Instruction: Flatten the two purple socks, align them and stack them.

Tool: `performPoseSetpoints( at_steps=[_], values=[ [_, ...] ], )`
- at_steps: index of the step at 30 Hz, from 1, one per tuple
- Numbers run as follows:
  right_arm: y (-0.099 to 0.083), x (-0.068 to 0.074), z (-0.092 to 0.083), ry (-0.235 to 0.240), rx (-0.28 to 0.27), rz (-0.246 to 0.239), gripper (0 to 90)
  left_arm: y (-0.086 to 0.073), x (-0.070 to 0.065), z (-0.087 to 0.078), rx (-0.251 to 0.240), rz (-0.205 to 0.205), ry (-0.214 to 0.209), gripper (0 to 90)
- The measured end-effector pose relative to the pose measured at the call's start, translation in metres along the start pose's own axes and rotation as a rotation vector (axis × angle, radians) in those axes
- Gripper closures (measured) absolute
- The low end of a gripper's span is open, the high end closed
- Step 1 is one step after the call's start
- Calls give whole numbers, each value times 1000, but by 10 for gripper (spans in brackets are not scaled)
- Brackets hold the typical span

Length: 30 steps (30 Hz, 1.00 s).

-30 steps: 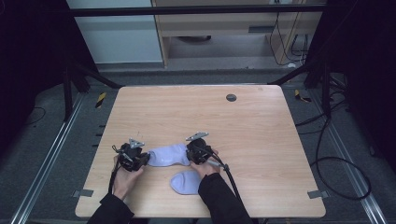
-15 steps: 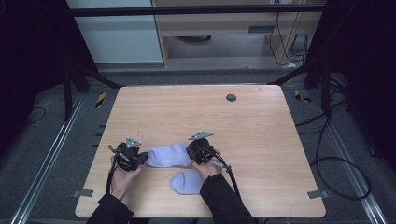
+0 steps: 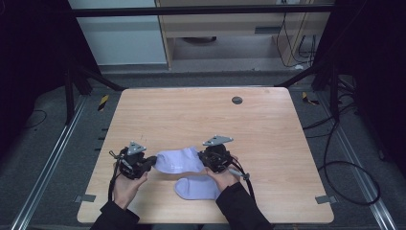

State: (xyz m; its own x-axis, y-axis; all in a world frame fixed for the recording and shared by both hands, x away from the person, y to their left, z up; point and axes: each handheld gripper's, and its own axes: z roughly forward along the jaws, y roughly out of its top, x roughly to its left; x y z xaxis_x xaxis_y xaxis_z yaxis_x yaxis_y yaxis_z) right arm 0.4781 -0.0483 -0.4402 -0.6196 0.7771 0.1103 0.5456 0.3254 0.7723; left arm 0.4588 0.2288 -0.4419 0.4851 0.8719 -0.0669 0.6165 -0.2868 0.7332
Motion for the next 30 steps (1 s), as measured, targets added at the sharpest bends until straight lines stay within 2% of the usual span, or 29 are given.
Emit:
performPoseSetpoints(
  at_steps=[4, 20, 30],
  values=[
    [-4, -5, -13, 3, -1, 3, 861, 1, -11, 1, 4, 28, -16, 872],
    [-31, -15, -55, 10, 9, -3, 862, 5, -46, -1, 25, 83, -95, 873],
    [-51, -19, -63, 3, 38, 1, 862, -2, -60, 5, 69, 114, -127, 872]
  ],
)
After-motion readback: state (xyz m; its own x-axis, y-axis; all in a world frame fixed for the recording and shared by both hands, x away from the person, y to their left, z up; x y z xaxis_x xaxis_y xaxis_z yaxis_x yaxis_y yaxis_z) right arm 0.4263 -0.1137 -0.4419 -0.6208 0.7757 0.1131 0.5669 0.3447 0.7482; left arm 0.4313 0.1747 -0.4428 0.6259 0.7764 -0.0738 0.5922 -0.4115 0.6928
